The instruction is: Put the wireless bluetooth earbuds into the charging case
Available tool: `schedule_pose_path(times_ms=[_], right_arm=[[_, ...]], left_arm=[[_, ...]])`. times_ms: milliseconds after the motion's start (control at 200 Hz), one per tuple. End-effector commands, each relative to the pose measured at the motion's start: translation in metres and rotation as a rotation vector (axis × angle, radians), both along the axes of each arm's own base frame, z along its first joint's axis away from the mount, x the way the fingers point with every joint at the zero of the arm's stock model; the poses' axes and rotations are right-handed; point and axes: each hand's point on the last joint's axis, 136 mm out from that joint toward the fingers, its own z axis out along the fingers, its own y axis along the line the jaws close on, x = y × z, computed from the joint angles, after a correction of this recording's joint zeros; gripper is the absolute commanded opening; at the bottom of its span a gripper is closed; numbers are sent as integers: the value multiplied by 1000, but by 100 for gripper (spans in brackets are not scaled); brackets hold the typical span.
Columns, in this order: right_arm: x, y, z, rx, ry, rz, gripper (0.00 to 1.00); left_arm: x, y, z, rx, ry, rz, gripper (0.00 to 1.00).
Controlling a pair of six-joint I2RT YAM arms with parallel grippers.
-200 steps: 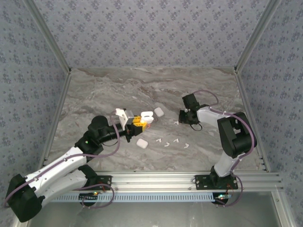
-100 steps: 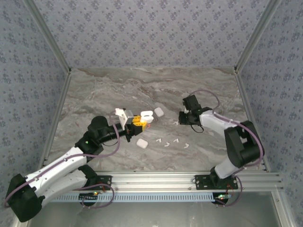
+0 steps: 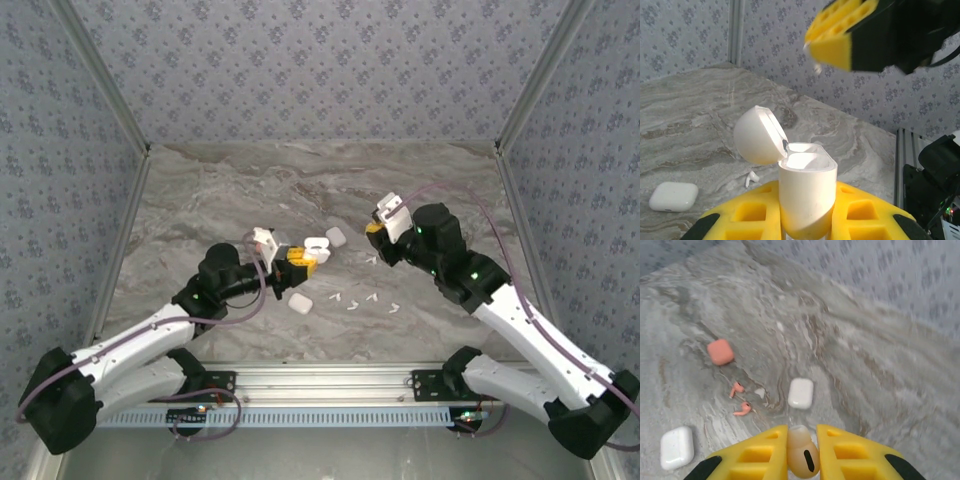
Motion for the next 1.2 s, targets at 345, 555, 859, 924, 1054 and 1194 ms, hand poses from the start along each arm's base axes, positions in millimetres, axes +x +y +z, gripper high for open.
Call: schedule_pose_path(times_ms=[345,555,859,924,1054,1194], right_arm=[[-29,48,18,-282,-186,238,20],[-28,59,5,-332,-163,281,21],[-28,65,3,-322,-153,297,20],[-27,65,3,-323,-153,291,20],[-26,67,3,-313,-154,286,20],[-26,72,1,-304,-147,290,20]], left_arm=[[-8,-19,37,-74,-49,-108,0],[-10,-19,39,-71,-58,-115,0],[-11,-18,39,-67,-68,-116,0],[-11,-18,38,-66,-67,-116,0],[-11,-18,38,-64,-65,-117,0],[-13,-18,38,-64,-66,-122,0]])
